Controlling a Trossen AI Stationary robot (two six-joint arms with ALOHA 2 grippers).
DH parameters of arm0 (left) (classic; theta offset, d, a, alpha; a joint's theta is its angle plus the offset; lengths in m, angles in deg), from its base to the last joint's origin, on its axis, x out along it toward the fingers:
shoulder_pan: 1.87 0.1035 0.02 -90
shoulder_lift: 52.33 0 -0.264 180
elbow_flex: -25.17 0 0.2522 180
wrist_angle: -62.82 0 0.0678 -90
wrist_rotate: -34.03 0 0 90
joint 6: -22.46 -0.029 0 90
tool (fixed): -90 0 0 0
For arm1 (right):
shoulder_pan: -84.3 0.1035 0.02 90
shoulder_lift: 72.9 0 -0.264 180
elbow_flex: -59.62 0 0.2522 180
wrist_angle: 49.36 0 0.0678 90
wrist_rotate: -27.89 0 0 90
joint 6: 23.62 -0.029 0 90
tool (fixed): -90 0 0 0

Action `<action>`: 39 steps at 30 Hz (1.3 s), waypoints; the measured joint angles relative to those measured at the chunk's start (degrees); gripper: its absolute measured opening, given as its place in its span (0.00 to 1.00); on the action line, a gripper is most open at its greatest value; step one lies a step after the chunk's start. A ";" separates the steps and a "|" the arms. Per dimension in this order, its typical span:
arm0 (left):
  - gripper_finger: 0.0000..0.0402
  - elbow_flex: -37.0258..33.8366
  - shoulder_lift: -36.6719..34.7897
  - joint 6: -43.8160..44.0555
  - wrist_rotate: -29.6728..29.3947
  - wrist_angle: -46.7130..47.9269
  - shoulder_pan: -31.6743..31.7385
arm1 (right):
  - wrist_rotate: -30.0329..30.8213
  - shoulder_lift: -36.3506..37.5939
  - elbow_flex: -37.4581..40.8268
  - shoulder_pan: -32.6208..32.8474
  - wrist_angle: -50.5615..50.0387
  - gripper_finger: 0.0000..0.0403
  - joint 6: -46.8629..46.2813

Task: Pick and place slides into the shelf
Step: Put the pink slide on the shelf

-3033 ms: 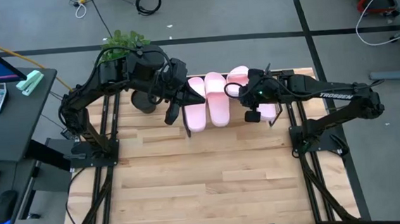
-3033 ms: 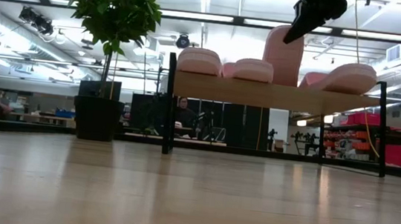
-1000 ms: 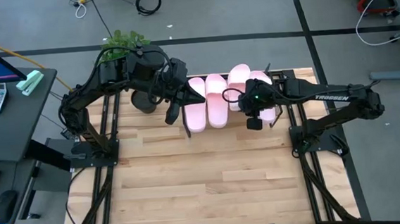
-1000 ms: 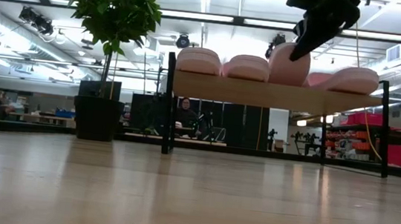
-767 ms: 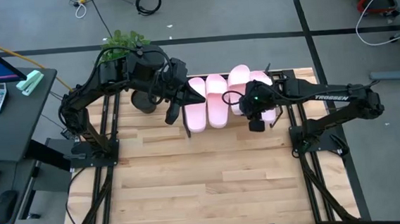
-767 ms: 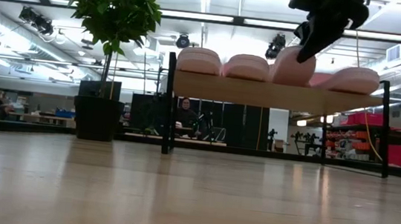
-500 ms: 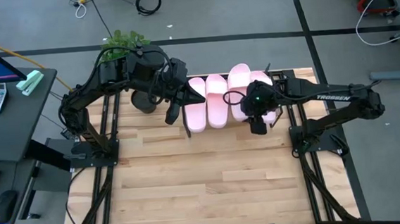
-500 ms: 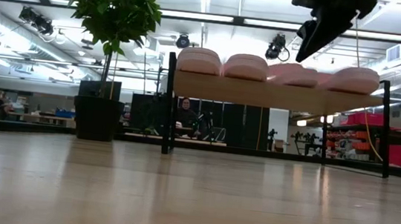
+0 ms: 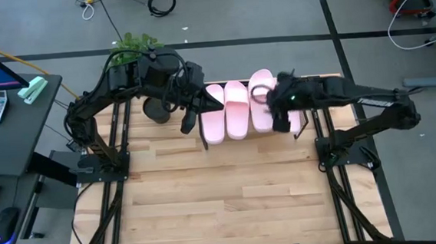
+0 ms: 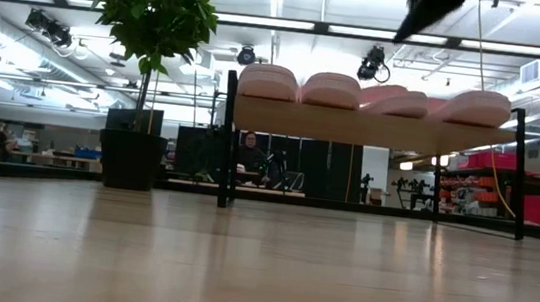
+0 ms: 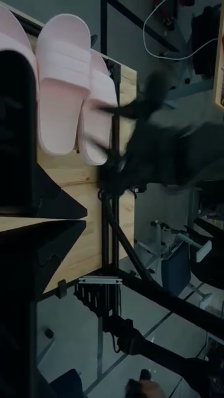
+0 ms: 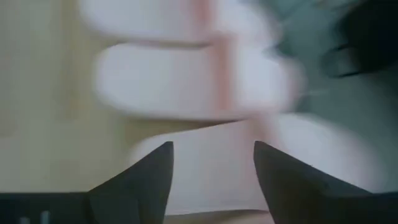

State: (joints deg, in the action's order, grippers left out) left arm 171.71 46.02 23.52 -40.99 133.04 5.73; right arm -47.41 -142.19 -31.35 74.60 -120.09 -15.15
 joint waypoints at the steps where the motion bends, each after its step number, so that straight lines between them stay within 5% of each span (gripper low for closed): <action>1: 0.05 0.00 0.00 -0.04 0.00 -0.01 -0.01 | 2.52 0.03 -1.51 -0.68 -0.13 0.53 1.14; 5: 0.04 0.00 0.00 -0.08 0.00 -0.01 0.00 | 4.99 -0.20 -5.61 -6.62 -0.23 0.42 0.67; 15: 0.06 0.00 0.00 -0.13 0.00 -0.05 0.00 | -3.68 -4.36 -4.94 -22.99 -0.66 0.03 -2.42; 39: 0.05 0.00 0.00 0.21 0.02 -0.03 0.00 | -19.26 -17.61 -4.98 -28.41 0.82 0.01 -6.75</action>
State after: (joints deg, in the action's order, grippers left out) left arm 171.71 46.02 23.73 -40.97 133.00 5.73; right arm -66.67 -159.81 -36.33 46.19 -119.27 -21.90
